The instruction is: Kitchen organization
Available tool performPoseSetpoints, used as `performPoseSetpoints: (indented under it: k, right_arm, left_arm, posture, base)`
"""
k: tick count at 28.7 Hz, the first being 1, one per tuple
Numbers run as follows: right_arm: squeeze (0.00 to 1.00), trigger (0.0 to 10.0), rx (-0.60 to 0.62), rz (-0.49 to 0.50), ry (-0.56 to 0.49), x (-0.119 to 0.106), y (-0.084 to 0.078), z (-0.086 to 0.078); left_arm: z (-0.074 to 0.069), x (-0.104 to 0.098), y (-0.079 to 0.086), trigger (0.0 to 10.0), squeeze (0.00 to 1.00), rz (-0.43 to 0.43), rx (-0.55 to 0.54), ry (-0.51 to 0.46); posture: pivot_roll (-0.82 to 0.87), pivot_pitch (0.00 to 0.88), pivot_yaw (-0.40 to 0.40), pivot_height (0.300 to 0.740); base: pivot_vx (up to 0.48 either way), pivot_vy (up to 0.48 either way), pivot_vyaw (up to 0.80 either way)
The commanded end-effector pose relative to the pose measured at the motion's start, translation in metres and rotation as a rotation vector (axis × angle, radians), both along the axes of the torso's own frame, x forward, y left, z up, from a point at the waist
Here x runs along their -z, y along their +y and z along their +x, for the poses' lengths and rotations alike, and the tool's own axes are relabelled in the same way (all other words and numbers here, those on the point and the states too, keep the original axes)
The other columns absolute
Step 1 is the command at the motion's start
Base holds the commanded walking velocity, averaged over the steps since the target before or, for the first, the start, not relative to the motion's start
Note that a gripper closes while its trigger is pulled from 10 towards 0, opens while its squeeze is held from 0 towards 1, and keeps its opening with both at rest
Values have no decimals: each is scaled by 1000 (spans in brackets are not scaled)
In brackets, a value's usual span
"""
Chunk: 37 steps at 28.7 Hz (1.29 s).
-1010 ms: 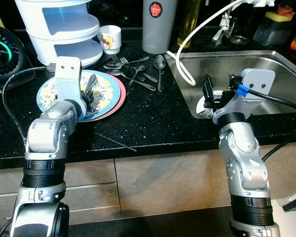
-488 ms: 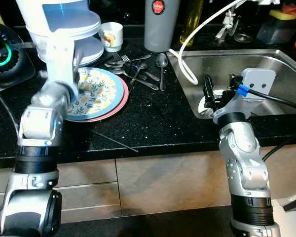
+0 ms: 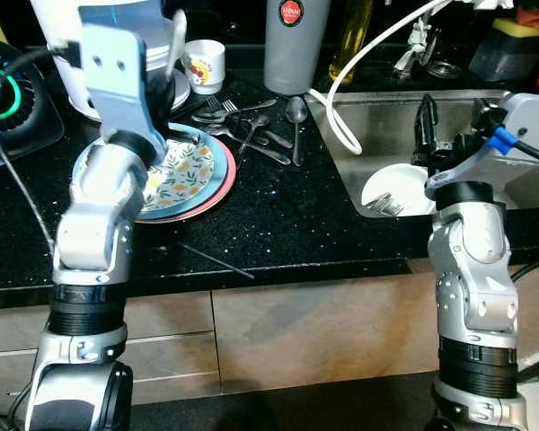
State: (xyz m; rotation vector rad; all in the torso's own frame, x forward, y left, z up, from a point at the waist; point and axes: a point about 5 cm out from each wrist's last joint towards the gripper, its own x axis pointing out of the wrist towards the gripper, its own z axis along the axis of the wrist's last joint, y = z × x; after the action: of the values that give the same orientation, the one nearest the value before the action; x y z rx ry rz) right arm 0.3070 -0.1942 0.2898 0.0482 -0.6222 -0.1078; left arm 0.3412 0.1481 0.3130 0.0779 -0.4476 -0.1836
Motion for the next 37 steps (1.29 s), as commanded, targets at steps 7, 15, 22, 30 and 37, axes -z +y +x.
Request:
performPoseSetpoints:
  k: [7,15,22,30,37]
  right_arm:
    - [0,10000,-28,30,-16,4,2,-3]
    - [0,10000,82,0,30,12,-16,-4]
    - [0,10000,36,-21,25,11,-8,-4]
    - [0,10000,16,-24,29,13,-2,-3]
    - [0,10000,8,-23,33,14,-2,-3]
  left_arm:
    - [-2,15,-11,10000,0,20,38,0]
    - [-7,21,-8,10000,0,-86,100,28]
    - [-3,25,-8,10000,0,-59,37,21]
    - [2,31,-4,10000,0,-78,-15,47]
    - [4,30,-2,10000,0,-73,-24,43]
  posture:
    - [62,98,0,740]
    - [61,97,1,740]
    - [56,95,1,740]
    - [55,92,-2,740]
    - [53,95,0,740]
  base:
    - [0,0,0]
    - [0,0,0]
    - [0,0,0]
    - [0,-164,0]
    - [244,-372,0]
